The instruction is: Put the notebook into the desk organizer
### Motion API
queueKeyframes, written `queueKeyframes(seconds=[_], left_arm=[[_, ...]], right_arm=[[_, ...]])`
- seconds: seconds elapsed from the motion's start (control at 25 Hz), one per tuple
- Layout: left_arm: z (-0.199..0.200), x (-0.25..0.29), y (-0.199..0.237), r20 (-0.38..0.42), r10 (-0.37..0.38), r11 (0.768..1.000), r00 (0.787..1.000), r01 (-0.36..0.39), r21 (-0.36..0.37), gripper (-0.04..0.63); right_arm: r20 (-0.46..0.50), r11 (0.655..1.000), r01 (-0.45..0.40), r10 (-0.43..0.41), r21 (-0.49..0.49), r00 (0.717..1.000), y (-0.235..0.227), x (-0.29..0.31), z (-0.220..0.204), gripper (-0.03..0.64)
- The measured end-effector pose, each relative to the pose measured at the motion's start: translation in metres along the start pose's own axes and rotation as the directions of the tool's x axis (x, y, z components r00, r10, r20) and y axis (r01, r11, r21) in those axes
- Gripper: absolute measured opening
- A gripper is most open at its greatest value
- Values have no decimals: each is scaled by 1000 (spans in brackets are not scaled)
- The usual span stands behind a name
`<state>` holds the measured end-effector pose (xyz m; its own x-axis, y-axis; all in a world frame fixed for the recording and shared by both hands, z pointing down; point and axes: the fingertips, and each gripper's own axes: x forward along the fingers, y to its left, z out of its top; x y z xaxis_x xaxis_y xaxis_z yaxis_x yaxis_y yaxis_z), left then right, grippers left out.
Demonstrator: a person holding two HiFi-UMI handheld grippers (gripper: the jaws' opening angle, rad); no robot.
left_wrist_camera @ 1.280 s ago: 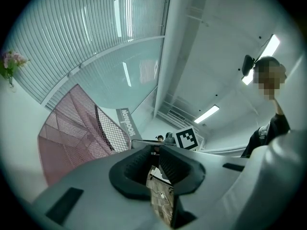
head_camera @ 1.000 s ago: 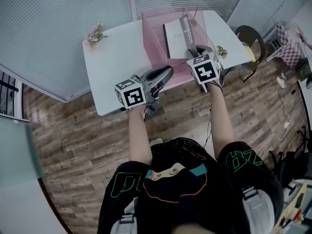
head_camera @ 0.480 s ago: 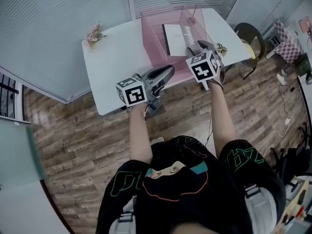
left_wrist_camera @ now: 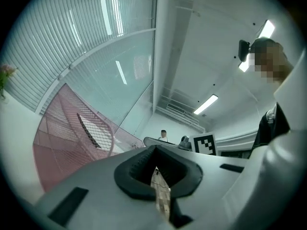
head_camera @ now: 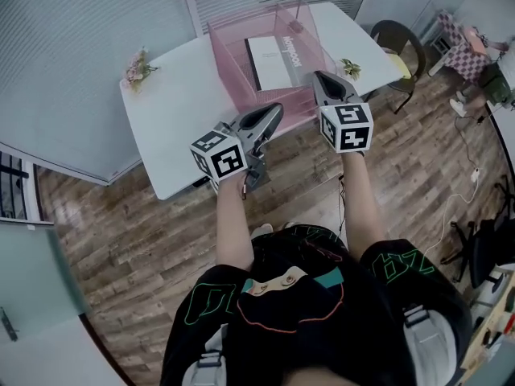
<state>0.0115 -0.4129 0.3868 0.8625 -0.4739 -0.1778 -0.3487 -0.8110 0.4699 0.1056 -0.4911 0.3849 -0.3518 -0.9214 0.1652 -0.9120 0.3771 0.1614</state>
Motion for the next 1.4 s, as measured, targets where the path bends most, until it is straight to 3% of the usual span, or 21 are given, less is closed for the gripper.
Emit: queueKeyframes(seconds=[0.2,0.32,0.44,0.72,1.4], left_arm=[[-1,33,-14,-26,51,988,998,-47,147,-6],[-1,52,-17,-28,126,963,992,-116,242,-6],[-7,68,-18,-14,200,938,980,-187,291,-6],[-19,89,-20,-4,300,911,954,-285,298,-6],[-32,121,-46,5,280,903,960,-265,338,-6]], right_arm=[[111,982,-34,13,187,994,-21,-37,3,2],[121,978,-10,-16,208,993,-37,-56,2,2],[104,980,75,-96,184,990,-58,-76,-5,2],[106,977,164,-180,139,978,-85,-117,-11,2],[159,977,180,-196,111,968,-119,-149,-7,2]])
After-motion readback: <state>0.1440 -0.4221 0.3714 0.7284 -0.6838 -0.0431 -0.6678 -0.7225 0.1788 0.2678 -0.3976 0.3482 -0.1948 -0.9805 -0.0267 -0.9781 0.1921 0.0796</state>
